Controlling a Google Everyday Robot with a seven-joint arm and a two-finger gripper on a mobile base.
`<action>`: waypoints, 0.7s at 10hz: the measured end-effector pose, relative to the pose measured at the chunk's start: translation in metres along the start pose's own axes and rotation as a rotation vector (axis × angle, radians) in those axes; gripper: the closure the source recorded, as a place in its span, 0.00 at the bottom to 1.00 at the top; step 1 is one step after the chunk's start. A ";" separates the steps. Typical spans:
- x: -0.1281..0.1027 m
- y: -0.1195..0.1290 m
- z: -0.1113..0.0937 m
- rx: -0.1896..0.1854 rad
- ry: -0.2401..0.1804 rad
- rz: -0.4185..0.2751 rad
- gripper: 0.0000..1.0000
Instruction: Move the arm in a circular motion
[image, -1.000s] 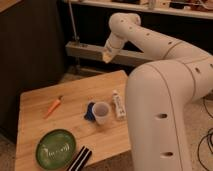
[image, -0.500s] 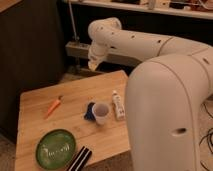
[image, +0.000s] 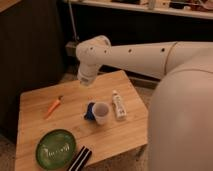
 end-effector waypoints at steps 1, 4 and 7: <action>0.006 0.029 0.005 -0.039 0.001 -0.039 0.97; 0.058 0.112 0.036 -0.149 0.028 -0.065 0.97; 0.115 0.152 0.052 -0.170 0.055 0.054 0.97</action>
